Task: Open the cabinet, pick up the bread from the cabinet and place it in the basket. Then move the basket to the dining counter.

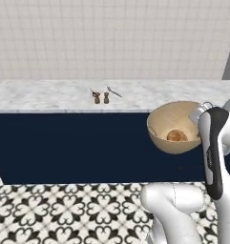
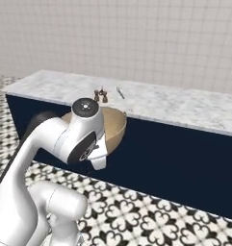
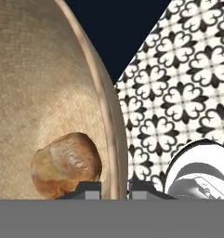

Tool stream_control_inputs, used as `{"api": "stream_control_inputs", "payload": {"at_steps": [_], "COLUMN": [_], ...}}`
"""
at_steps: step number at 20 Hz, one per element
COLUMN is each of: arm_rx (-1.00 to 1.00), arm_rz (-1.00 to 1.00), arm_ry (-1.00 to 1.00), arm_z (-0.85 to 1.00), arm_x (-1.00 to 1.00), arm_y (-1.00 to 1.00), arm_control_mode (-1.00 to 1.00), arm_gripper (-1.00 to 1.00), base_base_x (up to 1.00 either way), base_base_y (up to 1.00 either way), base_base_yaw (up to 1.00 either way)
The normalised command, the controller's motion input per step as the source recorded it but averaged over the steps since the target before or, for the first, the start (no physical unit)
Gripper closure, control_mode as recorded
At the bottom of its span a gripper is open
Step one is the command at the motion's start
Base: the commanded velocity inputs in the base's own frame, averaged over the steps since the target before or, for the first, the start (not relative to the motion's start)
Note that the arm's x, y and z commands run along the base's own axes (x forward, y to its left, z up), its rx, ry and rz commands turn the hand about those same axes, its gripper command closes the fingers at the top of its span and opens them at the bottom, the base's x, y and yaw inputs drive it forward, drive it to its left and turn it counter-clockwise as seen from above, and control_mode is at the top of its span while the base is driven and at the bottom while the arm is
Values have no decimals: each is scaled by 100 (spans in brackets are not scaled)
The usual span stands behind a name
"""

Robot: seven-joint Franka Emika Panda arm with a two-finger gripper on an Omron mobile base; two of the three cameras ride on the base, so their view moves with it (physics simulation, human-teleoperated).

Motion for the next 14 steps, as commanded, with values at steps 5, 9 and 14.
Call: {"api": "stream_control_inputs", "payload": {"at_steps": [5,9,14], "arm_rx": [0,0,0], "arm_rz": [0,0,0], "arm_ry": [0,0,0], "arm_z": [0,0,0], "arm_x": [0,0,0], "arm_y": [0,0,0], "arm_control_mode": [100,100,100], "arm_gripper": [100,100,100], "base_base_x": [100,96,73], "base_base_y": [-20,-17,-1], "base_base_yaw": [-22,-24,-3]}}
